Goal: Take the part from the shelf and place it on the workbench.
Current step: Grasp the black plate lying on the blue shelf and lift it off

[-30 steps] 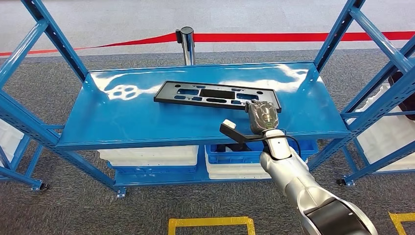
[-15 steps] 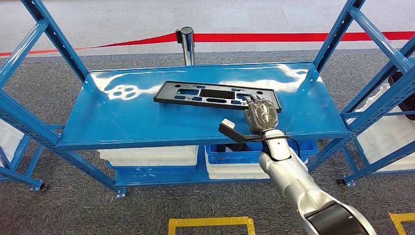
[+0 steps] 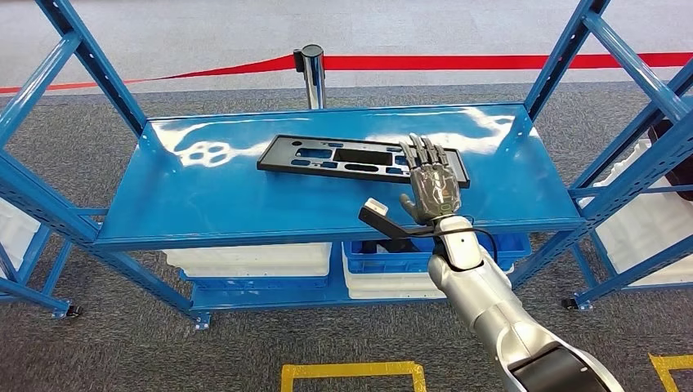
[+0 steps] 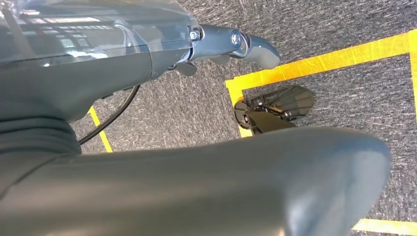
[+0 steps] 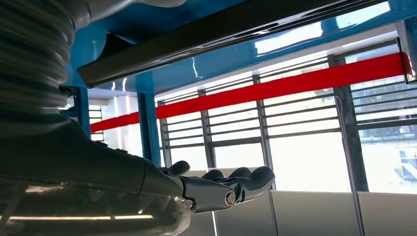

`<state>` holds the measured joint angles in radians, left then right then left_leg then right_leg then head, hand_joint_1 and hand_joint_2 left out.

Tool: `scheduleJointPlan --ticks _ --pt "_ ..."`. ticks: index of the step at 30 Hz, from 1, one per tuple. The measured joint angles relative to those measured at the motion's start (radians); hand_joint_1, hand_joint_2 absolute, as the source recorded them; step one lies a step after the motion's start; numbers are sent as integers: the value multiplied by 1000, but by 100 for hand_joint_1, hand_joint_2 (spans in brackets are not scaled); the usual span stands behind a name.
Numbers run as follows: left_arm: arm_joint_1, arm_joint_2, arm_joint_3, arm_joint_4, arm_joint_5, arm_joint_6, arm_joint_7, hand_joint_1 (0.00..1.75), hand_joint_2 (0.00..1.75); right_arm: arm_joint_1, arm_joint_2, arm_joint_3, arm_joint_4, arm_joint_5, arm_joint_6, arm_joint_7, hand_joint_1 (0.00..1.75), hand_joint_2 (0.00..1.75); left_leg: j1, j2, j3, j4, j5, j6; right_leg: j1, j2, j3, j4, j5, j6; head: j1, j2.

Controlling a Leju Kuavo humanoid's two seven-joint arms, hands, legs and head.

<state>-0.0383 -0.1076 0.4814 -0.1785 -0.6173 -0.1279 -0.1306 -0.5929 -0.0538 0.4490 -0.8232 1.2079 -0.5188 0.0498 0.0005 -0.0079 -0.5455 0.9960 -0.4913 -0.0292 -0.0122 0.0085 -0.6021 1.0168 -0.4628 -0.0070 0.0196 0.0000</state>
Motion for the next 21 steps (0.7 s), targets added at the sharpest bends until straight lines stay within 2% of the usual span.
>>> scheduleJointPlan --ticks 5,14,21 --pt "0 0 0 0 -24 -8 7 0 0 -30 0 0 29 -6 35 15 0 175 0 0 0 0 0 0 0 0 0 0 0 0 0 0" --pt "-2 0 -6 0 -66 -22 9 0 0 -188 5 1 234 -20 70 33 0 175 0 0 0 0 0 0 0 0 0 0 0 0 0 0" --pt "-4 0 -12 0 -88 -30 22 0 0 -275 4 -3 358 -25 121 75 0 175 0 0 0 1 0 0 0 0 0 0 0 0 0 0"
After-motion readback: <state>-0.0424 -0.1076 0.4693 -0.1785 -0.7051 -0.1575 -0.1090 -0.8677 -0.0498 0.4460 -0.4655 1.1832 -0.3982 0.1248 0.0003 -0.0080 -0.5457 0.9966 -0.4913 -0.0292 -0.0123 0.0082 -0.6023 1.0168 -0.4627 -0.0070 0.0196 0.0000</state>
